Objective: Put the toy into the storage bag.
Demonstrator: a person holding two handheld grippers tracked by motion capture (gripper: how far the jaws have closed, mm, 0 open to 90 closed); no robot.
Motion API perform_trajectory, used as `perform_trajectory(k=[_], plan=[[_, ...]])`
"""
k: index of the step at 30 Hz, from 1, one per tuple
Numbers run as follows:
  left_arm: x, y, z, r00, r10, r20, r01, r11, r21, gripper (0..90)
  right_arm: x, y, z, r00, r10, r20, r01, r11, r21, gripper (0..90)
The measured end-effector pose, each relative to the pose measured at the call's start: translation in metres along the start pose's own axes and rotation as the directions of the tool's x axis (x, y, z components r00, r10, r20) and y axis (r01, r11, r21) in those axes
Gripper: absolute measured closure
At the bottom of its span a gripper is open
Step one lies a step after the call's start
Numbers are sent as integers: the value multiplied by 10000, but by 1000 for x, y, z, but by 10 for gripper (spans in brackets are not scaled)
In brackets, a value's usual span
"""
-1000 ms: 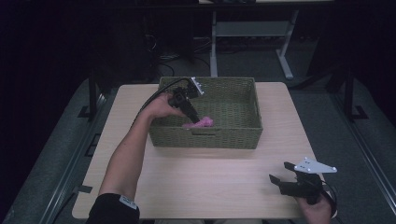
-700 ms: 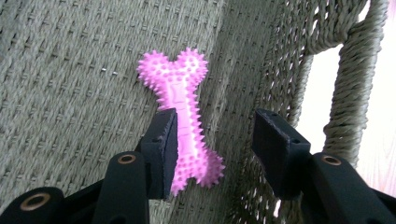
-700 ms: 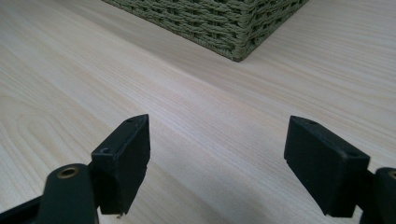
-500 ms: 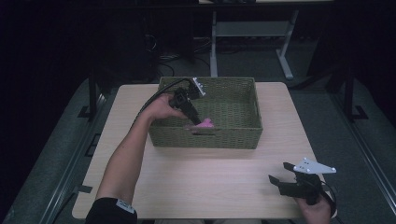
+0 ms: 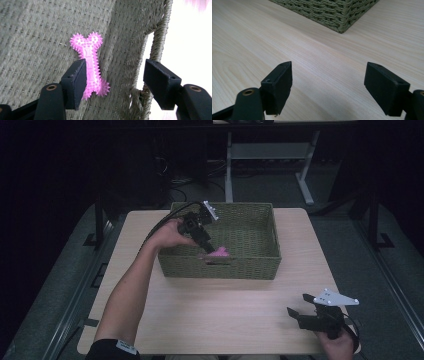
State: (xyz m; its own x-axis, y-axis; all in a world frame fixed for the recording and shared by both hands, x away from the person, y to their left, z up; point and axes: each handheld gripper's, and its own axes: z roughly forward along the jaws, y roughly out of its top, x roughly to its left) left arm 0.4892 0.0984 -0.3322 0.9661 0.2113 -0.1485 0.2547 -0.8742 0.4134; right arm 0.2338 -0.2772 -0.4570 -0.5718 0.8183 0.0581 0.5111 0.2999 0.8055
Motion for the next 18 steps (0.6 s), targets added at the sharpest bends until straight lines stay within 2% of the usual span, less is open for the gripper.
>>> perform_trajectory(k=[2, 9, 18], plan=[[0, -3, -1, 9998, -175, 39, 175, 9997, -156, 339, 0, 0, 0, 10000, 35, 1, -35, 10000, -20, 221], [-4, -6, -4, 9998, -177, -64, 177, 9998, -11, 310, -1, 0, 1, 10000, 54, 23, -54, 10000, -39, 220], [-16, -3, -10, 9999, 59, -99, -59, 10000, -43, 291, -2, -1, 1, 9999, 101, 58, -101, 9999, -15, 219]])
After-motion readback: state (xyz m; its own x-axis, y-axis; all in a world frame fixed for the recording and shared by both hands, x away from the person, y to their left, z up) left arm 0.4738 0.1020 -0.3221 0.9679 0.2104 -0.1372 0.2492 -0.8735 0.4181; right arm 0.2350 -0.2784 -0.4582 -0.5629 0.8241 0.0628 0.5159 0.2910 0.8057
